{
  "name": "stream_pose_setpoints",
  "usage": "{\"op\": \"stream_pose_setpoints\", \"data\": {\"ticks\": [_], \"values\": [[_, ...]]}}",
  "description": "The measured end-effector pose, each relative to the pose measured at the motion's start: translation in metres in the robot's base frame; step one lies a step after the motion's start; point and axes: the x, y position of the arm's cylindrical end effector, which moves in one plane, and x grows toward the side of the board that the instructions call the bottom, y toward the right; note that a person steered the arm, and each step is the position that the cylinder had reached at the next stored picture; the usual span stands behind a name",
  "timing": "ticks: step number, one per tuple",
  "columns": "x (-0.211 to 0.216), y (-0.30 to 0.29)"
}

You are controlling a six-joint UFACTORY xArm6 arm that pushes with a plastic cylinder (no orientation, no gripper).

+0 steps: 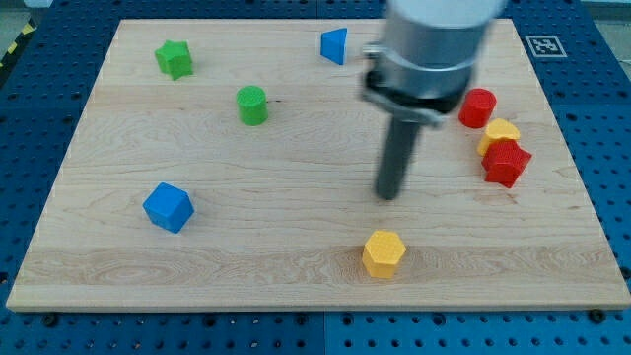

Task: Move the yellow hexagon to the red star

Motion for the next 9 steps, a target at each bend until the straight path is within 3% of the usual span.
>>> {"op": "stream_pose_setpoints", "data": {"ticks": [1, 2, 3, 7, 9], "values": [[0.033, -0.053], [0.088, -0.047], [0.087, -0.041], [0.085, 0.123], [0.084, 0.144]]}}
